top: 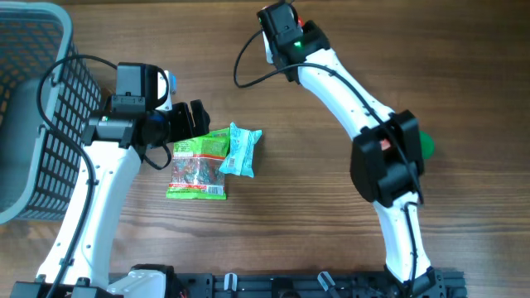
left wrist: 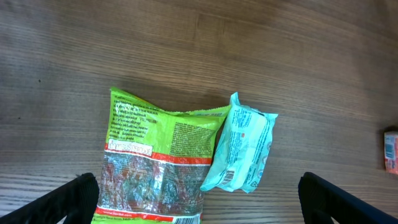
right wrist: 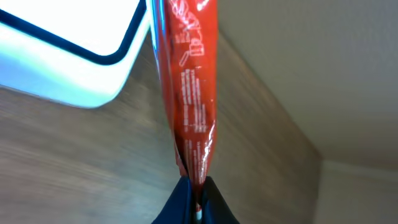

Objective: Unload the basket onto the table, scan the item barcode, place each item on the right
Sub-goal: 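Hold the red stick in front of the scanner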

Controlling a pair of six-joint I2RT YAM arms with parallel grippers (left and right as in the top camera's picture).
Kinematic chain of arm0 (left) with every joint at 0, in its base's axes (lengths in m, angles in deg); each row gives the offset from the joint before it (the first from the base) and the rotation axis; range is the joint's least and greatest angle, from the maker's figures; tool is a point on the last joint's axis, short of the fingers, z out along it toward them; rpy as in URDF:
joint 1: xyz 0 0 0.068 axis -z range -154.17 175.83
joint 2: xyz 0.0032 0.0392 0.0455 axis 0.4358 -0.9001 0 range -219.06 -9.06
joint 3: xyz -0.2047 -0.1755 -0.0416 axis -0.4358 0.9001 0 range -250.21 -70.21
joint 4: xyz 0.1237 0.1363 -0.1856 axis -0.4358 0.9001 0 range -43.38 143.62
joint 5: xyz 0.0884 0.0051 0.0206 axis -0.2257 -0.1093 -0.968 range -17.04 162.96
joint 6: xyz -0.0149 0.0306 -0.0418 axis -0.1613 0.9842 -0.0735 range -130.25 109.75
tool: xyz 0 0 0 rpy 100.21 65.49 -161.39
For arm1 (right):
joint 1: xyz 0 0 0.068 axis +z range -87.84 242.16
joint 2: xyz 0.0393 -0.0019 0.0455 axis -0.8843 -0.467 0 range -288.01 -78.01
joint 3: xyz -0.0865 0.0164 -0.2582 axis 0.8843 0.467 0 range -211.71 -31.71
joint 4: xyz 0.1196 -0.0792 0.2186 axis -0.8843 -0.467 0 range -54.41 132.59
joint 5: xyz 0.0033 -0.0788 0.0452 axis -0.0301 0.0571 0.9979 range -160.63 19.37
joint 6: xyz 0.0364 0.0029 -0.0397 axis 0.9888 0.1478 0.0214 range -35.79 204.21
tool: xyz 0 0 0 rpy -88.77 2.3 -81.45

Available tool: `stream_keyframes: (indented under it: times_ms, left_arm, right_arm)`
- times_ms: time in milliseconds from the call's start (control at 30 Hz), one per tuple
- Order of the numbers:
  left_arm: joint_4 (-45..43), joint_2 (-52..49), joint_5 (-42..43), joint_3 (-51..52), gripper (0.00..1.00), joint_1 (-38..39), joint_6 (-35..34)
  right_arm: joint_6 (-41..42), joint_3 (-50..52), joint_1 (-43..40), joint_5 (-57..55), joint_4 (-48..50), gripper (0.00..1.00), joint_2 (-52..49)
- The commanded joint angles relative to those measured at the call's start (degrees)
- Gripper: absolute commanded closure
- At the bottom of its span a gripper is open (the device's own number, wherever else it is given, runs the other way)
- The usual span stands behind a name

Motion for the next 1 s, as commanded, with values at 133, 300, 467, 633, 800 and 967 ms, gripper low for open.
stream_keyframes:
  times_ms: [133,300,467,633,800,967]
  left_arm:
    - [-0.1,-0.1,0.6,-0.2,0.0,0.3,-0.3]
    - [-0.1,-0.1,0.6,-0.2,0.0,0.3,-0.3]
    - [-0.1,-0.1,0.6,-0.2,0.0,0.3,-0.3]
    - [-0.1,-0.1,0.6,-0.2,0.0,0.3,-0.3]
    - [-0.1,-0.1,0.6,-0.2,0.0,0.3,-0.3]
    - [-0.1,-0.1,0.6,-0.2,0.0,0.3,-0.3]
  right_arm:
    - [-11.4,-0.2,0.0,-9.5,8.4,0.96,-4.3]
    - [-18.8,-0.1,0.4,-13.4,12.0,0.96,-6.5]
    - [-19.9,1.8,1.6,-15.1,15.3,0.96,-7.5]
    - [-20.7,2.7,2.3,-15.0,15.9,0.96,-7.5]
    - [-22.5,2.7,2.9,-15.1,15.6,0.96,-7.5]
    - [-22.4,2.9,2.9,-16.1,15.3,0.96,-7.5]
